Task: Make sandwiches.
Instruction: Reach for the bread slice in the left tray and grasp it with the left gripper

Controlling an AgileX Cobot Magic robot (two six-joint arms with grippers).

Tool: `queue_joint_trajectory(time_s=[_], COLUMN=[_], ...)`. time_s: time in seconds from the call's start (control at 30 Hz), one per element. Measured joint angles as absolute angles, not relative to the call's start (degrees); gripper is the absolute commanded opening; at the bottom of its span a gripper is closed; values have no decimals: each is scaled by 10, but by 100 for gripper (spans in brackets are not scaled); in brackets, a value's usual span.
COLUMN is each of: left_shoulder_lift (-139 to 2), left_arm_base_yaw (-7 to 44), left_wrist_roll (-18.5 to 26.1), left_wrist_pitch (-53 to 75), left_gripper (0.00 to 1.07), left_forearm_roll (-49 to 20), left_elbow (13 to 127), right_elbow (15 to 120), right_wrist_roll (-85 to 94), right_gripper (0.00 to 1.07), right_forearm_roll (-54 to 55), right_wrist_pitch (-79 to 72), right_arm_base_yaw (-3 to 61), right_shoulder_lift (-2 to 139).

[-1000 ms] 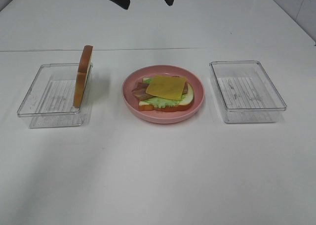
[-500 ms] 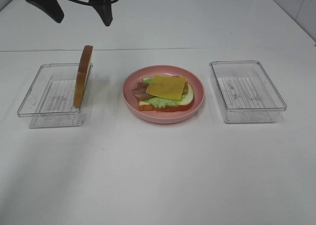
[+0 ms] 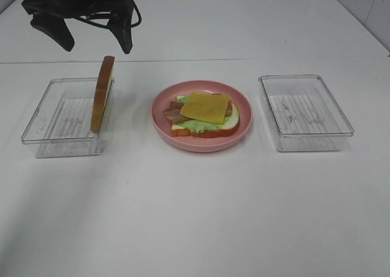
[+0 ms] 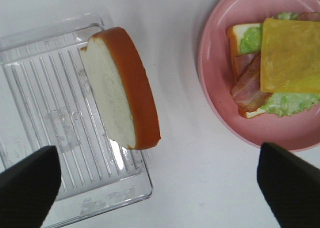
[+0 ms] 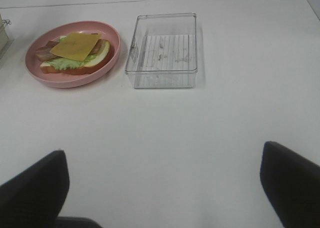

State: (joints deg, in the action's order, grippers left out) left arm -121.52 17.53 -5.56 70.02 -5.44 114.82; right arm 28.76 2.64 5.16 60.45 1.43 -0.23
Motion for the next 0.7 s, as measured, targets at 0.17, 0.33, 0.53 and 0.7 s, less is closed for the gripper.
queue_joint_trajectory(time_s=[0.17, 0.33, 0.53, 0.7], left_shoulder_lift=[-1259, -1297, -1325, -1331], left_arm_base_yaw=[175, 175, 175, 175], left_wrist_roll=[-62, -65, -67, -67], left_wrist_pitch=[700, 699, 699, 699], left_gripper=[100, 100, 100, 94], left_forearm_roll=[-54, -54, -30, 11], left_elbow=[1170, 1191, 1194, 1195], right_elbow=[288, 288, 288, 288], right_wrist_roll=[26, 26, 26, 26], right_gripper=[98, 98, 98, 98], right_forearm_roll=[52, 52, 52, 52], right_wrist_pitch=[604, 604, 604, 604], right_arm_base_yaw=[14, 14, 14, 14], right_shoulder_lift=[-2, -2, -2, -2])
